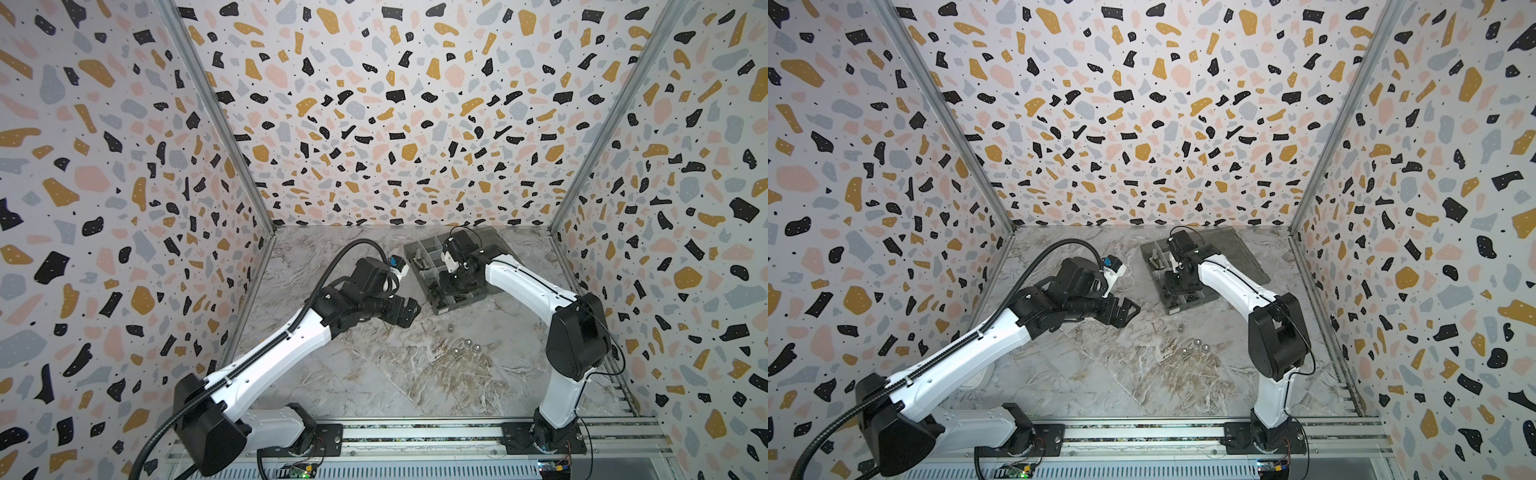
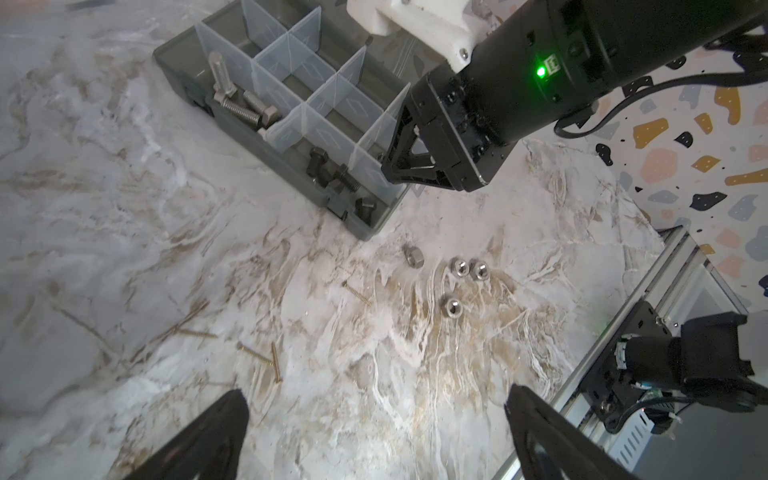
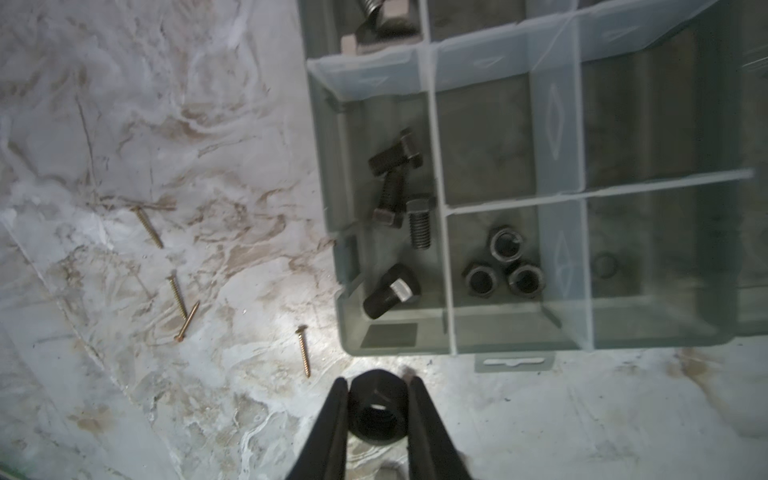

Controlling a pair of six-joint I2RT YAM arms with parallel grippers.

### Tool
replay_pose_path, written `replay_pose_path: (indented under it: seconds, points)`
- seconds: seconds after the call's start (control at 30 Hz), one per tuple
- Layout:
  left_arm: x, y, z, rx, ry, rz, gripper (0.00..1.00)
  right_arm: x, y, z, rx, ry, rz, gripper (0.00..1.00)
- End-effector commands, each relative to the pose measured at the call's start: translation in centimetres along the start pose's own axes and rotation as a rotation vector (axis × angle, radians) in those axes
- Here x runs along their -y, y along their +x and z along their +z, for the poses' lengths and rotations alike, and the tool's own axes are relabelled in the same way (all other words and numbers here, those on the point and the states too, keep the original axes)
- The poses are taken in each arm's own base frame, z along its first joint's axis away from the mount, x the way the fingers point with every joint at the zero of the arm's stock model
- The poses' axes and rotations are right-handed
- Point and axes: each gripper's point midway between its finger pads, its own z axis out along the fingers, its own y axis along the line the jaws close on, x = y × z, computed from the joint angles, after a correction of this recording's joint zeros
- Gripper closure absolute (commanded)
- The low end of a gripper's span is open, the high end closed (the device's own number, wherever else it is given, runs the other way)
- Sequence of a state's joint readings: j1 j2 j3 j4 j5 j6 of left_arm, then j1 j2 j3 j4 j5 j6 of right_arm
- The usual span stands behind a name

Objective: Sort the screws and nuts into containers
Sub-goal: 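Carry the black nut over the organizer and release it into the nut compartment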

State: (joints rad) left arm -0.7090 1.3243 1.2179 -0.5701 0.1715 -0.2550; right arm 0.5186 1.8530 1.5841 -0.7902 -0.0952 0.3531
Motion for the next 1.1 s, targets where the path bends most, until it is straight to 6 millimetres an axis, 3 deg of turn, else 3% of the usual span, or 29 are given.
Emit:
replay_pose_path:
  seconds: [0.0, 0.33, 0.7, 0.77, 0.9, 1.07]
  points:
    - [1.2, -3.3, 1.0, 0.057, 0.043, 0.043, 0.02, 1.1, -0.8, 0.1, -0.014, -0.004, -0.011, 0.81]
    - [1.6, -5.6, 6.2, -0.003, 0.075, 0.058, 0.03, 4.2, -0.9, 2.6, -0.055, -0.001, 0.039, 0.81]
    - [1.3, -5.4, 7.2, -0.017, 0.07, 0.056, 0.03, 6.3, -0.1, 4.3, -0.093, 0.005, 0.056, 0.8]
    - [1.3, -5.3, 7.2, -0.017, 0.067, 0.056, 0.03, 6.5, 0.0, 4.5, -0.098, 0.0, 0.054, 0.75]
    - [0.9, -5.1, 6.9, -0.019, 0.043, 0.054, 0.03, 6.3, -0.4, 3.8, -0.083, -0.005, 0.044, 0.52]
    - [0.5, -4.4, 5.9, -0.02, 0.02, 0.048, 0.02, 5.8, -0.7, 1.2, -0.054, -0.003, 0.029, 0.49]
